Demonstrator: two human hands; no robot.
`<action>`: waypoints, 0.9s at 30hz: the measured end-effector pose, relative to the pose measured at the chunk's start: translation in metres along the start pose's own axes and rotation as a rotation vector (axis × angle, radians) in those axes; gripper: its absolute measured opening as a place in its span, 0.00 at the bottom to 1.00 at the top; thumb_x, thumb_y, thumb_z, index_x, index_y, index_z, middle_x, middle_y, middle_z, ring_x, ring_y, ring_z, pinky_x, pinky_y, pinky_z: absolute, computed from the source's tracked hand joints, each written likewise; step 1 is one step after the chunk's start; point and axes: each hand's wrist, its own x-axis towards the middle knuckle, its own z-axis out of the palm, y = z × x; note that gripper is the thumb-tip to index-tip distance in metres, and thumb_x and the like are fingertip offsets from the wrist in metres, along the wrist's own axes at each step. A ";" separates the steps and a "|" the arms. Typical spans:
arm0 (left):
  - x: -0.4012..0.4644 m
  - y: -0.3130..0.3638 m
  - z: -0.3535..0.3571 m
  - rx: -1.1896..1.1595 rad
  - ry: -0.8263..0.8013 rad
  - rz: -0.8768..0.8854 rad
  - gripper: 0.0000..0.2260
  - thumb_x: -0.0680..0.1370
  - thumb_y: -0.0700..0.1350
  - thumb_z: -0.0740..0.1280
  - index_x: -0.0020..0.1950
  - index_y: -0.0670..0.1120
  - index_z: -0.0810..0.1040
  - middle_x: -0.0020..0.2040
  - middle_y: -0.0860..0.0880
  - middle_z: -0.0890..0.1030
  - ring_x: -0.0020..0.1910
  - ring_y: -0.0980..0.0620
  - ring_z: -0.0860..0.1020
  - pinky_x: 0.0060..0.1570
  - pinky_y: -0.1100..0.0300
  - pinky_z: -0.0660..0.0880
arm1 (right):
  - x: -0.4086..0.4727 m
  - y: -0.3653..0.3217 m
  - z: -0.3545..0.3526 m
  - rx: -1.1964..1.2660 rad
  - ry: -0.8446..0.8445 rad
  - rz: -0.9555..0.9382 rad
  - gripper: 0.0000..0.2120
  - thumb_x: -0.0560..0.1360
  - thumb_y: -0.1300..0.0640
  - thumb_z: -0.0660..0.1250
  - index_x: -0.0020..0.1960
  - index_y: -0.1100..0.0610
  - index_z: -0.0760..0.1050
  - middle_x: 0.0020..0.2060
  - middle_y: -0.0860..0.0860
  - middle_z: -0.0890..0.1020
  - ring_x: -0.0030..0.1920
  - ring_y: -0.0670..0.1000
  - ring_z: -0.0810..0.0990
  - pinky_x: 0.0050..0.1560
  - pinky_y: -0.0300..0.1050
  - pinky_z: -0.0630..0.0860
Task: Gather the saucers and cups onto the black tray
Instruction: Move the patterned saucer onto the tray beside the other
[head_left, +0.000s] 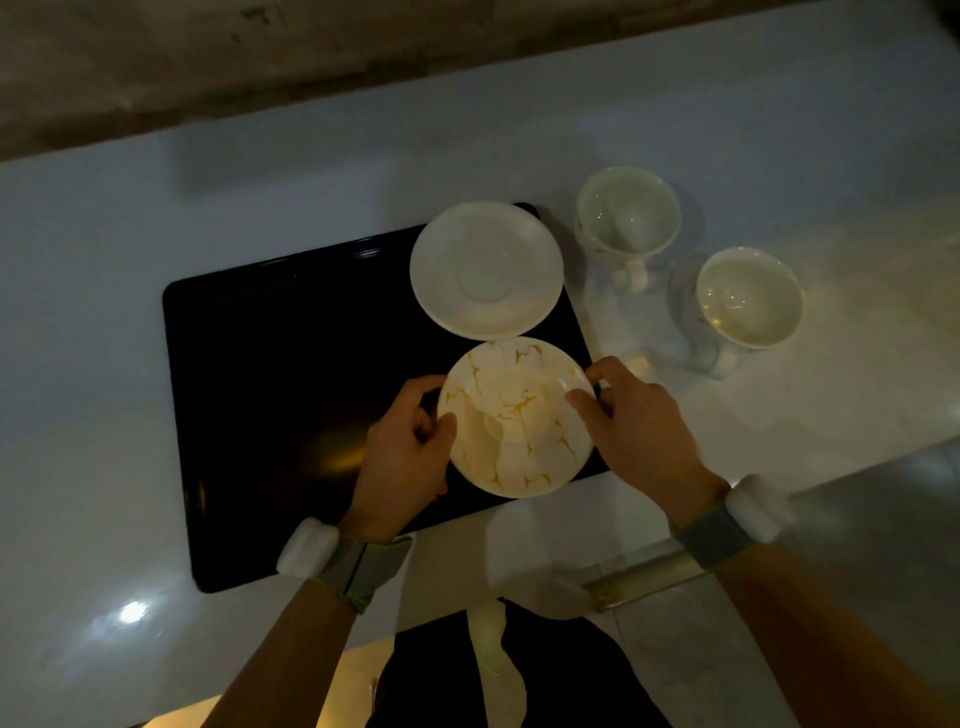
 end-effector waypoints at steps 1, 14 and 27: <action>0.000 0.000 0.001 -0.001 0.001 0.001 0.16 0.80 0.42 0.63 0.66 0.54 0.71 0.35 0.40 0.74 0.24 0.51 0.75 0.22 0.66 0.72 | 0.000 0.000 0.000 -0.025 0.005 -0.011 0.13 0.78 0.49 0.63 0.54 0.58 0.72 0.26 0.47 0.73 0.28 0.51 0.74 0.29 0.46 0.73; 0.002 0.003 0.001 0.040 -0.021 -0.002 0.15 0.80 0.41 0.63 0.66 0.52 0.70 0.34 0.40 0.76 0.22 0.51 0.76 0.21 0.64 0.73 | 0.000 -0.007 -0.002 -0.258 -0.004 -0.087 0.16 0.79 0.49 0.60 0.63 0.56 0.68 0.36 0.57 0.82 0.31 0.55 0.77 0.29 0.43 0.71; 0.003 0.007 -0.002 0.087 -0.061 -0.012 0.15 0.80 0.43 0.63 0.67 0.52 0.69 0.33 0.44 0.75 0.23 0.48 0.78 0.22 0.62 0.76 | 0.001 -0.003 -0.002 -0.145 0.004 -0.038 0.15 0.78 0.48 0.62 0.62 0.54 0.68 0.35 0.56 0.81 0.33 0.55 0.80 0.35 0.54 0.81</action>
